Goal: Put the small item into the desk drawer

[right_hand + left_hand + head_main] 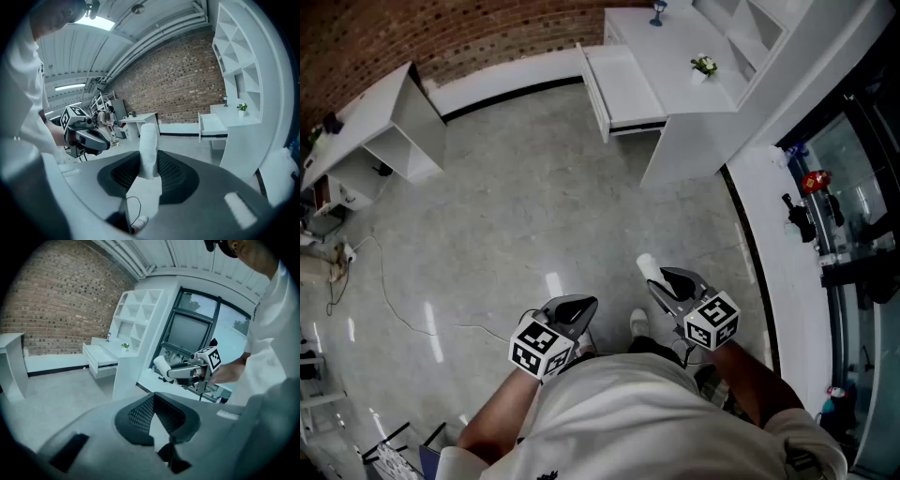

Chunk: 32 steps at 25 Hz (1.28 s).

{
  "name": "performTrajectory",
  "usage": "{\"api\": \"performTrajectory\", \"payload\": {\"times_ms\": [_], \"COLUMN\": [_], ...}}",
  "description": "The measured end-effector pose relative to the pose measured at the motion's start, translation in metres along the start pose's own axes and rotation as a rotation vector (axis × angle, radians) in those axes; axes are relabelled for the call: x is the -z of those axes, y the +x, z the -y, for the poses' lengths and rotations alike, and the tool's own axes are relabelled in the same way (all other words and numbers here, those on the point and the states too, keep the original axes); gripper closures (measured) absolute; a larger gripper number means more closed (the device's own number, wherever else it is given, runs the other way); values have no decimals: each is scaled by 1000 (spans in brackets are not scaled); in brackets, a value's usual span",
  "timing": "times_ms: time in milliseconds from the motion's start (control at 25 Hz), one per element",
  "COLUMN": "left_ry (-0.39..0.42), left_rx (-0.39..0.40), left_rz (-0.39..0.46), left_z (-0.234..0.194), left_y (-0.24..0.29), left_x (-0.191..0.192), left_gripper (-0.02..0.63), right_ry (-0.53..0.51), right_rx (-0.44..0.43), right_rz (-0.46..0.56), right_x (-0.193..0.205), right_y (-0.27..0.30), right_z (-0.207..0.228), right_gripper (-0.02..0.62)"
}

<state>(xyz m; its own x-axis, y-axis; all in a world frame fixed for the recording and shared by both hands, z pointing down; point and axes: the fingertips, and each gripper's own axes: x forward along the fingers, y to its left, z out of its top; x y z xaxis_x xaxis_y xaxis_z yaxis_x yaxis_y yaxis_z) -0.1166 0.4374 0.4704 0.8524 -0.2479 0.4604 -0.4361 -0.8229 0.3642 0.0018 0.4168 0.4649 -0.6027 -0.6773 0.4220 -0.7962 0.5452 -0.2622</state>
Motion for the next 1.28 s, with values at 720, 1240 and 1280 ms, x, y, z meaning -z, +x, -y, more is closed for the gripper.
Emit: {"api": "performTrajectory", "payload": {"times_ms": [720,1240,1280], "left_ry": [5,-2,0], "left_rx": [-82,-87,-82], "left_rz": [42,44,48], "left_z": [59,22,13], "left_y": [136,173,176], "left_x": [-70,-100,-104], "left_gripper": [600,600,600], "right_ry": [-3,-142,-148], "right_rx": [-69,-98,-95], "right_rz": [-6,-25,-28], "right_x": [8,-26,-30], "right_y": [-79,-46,-38], "right_z": [139,203,209], "right_gripper": [462,462,462]}}
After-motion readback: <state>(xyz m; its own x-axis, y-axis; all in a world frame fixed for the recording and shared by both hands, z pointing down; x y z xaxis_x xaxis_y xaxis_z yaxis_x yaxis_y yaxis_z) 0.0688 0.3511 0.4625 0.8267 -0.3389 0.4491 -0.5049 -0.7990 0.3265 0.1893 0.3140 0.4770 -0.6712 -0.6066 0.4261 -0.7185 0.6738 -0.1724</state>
